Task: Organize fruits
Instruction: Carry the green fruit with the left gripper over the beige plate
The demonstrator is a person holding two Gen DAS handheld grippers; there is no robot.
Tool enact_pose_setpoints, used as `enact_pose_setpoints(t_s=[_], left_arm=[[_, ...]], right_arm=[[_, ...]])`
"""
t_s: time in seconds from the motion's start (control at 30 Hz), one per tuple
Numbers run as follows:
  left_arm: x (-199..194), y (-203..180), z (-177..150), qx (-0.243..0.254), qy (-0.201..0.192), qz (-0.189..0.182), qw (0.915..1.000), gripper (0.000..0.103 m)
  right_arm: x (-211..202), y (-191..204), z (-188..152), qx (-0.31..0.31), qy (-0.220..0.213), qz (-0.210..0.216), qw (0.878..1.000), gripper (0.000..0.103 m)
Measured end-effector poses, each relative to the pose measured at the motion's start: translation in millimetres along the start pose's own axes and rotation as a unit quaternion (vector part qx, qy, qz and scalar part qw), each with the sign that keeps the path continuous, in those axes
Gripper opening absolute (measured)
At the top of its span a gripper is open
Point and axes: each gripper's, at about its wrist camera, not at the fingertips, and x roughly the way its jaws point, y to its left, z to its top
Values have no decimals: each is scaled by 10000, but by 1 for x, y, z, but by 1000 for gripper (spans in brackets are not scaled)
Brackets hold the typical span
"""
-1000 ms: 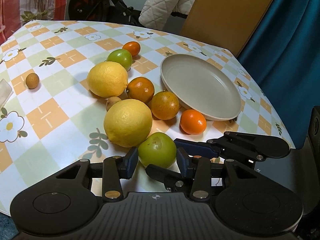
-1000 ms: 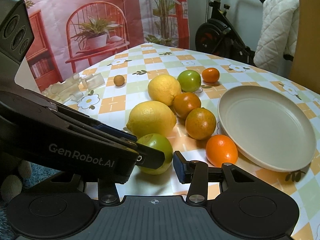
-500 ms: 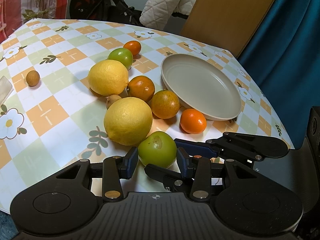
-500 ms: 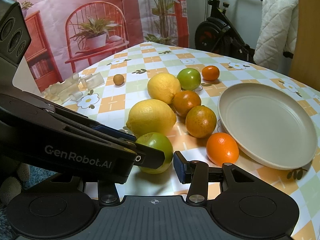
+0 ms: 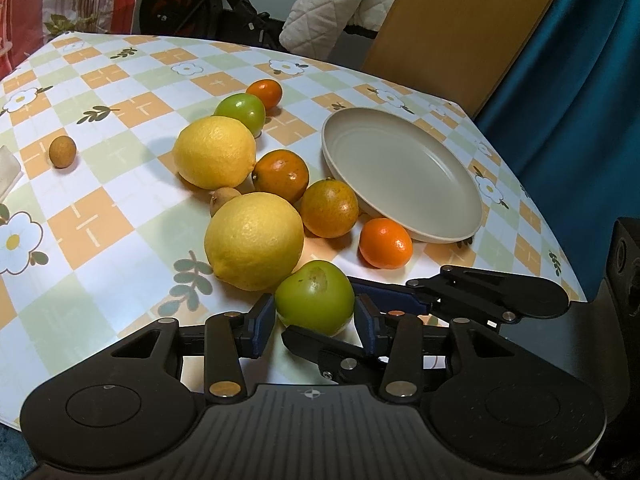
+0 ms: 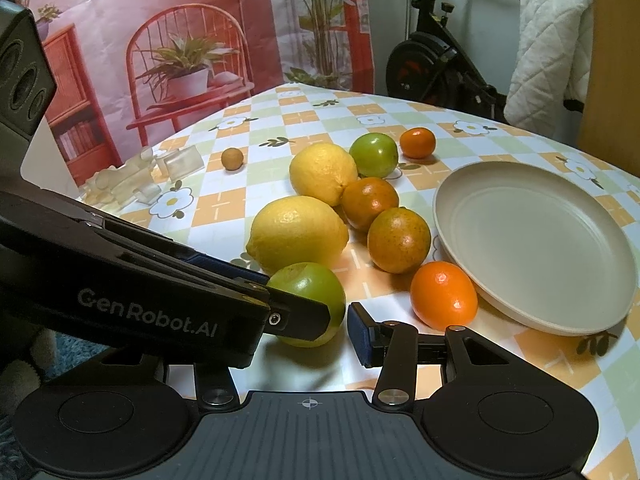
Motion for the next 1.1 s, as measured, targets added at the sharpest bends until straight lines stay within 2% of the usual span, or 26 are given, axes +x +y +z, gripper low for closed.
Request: enact_pose_setpoints(t_s=[0.3,0.6,0.77,1.0,1.1], left_arm=[[-10,-16,5,364,-206,-62,9991,45],[-16,-48,28,801,-426,-178,9957,45],[-2,-64,48,924,-436,-281,9944,46],[32,-68,79,655,-375,-450,9961,46],[49,-68,88,647,-331,-407,9965,46]], right_arm=[[-15,2,2,-89,-218,-228,9995,41],[-41,-18,10,270,-676,-525,9960,41],[-45,-41,19,504,-792,-689,9932,41],[-29,-76,35,581,-823,-894,9909,41],[-16,-92,40,626,-788,-891,9909,41]])
